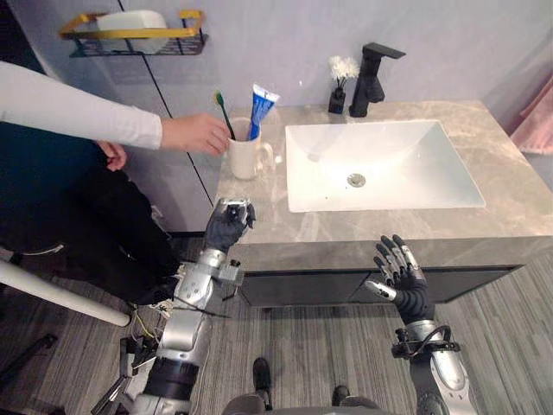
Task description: Organize washtable
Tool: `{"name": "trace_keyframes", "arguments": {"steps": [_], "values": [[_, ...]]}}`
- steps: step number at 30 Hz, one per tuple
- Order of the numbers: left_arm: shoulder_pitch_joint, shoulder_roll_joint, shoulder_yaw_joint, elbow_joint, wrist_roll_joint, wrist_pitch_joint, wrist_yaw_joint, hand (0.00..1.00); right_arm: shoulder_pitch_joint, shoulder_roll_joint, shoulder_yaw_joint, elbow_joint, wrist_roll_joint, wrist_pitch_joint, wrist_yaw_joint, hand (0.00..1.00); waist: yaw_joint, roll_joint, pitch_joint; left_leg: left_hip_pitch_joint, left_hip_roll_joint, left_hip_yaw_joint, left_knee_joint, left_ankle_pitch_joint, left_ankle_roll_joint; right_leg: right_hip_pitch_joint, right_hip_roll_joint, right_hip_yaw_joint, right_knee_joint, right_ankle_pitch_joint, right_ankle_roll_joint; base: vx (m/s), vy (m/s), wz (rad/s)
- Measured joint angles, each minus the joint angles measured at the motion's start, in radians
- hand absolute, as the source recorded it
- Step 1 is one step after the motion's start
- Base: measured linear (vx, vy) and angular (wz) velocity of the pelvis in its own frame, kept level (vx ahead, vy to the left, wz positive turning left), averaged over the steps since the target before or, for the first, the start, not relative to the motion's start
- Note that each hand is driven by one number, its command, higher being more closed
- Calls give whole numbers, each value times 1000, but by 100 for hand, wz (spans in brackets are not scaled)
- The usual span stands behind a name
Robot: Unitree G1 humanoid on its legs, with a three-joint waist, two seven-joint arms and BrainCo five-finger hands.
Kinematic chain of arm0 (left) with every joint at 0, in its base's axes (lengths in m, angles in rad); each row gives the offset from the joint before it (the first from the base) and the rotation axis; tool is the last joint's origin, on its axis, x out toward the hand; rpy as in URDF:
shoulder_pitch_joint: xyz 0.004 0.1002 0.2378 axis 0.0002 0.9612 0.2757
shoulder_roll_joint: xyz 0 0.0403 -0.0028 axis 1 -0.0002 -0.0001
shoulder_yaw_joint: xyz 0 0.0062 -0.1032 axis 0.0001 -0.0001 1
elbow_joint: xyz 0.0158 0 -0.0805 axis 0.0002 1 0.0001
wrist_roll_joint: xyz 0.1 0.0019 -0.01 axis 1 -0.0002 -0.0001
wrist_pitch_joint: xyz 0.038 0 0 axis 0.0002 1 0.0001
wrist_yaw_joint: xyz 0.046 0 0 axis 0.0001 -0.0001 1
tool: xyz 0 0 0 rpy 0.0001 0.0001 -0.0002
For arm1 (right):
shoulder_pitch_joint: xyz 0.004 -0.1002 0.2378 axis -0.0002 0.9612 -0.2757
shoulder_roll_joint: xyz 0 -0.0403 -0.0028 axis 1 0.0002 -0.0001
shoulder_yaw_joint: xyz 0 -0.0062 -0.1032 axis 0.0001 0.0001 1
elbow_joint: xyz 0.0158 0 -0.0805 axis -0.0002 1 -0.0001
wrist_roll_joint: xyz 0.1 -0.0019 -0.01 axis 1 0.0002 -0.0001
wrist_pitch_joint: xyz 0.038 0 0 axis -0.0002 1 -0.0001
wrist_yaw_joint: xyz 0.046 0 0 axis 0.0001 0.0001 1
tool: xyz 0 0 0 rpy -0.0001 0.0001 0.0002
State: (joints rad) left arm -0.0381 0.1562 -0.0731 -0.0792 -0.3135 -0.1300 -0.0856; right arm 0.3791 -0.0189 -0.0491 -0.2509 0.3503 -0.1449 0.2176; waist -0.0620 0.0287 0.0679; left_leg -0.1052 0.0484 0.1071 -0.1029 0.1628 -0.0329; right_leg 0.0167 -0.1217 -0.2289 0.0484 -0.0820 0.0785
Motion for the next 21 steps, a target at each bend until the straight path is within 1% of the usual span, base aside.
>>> {"name": "trace_keyframes", "arguments": {"steps": [6, 11, 14, 21], "values": [[69, -38, 2, -12, -8, -2, -23, 100, 1, 13, -12, 1, 0, 1, 1, 0, 0, -1, -17, 16, -13, -23, 0, 1, 2, 30, -5, -23, -3, -5, 7, 23, 4, 12], [91, -48, 2, -18, -8, -1, -24, 100, 1, 14, -12, 14, 0, 3, 2, 0, -1, -2, -22, 16, -15, -26, 0, 2, 3, 34, -6, -28, -2, -2, 12, 12, -2, 2], [106, -74, 1, -38, -7, -1, -25, 100, 5, 15, -11, 44, 0, 18, 2, 0, -2, -2, -28, 25, -14, -32, 0, 2, 3, 46, -7, -37, -2, -3, 13, 26, -12, 6], [108, -76, -4, -38, -6, 0, -26, 100, 8, 23, -12, 57, 0, 20, 2, 0, -4, 7, -41, 30, -15, -35, 0, 1, 2, 51, -12, -41, 0, -13, 11, 0, -1, 2]]}}
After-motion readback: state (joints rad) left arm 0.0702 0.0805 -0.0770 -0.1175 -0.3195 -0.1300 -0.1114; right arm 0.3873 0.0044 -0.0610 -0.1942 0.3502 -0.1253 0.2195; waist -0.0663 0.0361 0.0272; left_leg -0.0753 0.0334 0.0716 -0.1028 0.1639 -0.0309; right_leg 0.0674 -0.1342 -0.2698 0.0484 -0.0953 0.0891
